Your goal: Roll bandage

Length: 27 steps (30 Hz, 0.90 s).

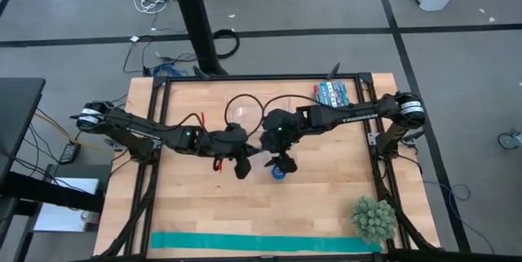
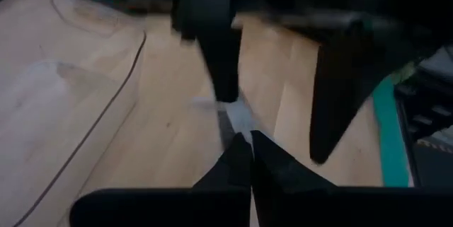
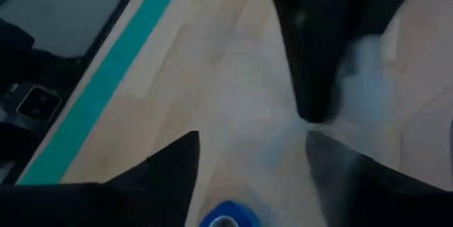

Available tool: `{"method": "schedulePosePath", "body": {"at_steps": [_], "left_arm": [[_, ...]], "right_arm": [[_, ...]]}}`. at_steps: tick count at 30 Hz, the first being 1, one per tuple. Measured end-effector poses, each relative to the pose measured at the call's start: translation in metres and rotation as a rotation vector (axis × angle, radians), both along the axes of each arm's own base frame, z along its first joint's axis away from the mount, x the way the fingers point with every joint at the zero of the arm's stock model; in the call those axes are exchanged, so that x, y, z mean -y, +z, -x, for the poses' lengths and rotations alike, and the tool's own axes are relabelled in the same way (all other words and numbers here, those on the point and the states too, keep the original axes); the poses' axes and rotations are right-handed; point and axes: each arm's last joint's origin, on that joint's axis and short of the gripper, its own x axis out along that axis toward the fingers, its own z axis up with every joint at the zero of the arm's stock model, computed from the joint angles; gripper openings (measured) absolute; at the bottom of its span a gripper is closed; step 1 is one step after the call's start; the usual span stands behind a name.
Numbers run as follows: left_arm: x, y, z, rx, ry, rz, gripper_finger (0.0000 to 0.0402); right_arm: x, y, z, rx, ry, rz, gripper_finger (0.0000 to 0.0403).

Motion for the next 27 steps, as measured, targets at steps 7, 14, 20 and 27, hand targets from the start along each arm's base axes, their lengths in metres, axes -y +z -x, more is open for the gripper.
{"method": "schedulePosePath", "body": {"at_steps": [7,14,20,27], "left_arm": [[-0.002,-0.002,0.001,-0.022,0.016,0.033,0.0001],[-0.002,-0.009,0.005,-0.088,0.032,0.021,0.0001],[-0.004,-0.016,0.009,-0.150,0.040,0.007,0.0001],[0.000,-0.018,0.011,-0.182,0.016,0.001,0.0001]], "right_arm": [[-0.014,-0.010,-0.010,0.019,0.053,-0.022,0.0286],[-0.029,-0.003,-0.013,0.069,0.099,-0.020,0.0271],[-0.028,-0.007,-0.011,0.013,0.055,-0.033,0.0262],[-0.020,-0.006,-0.006,-0.033,0.004,-0.008,0.0261]]}}
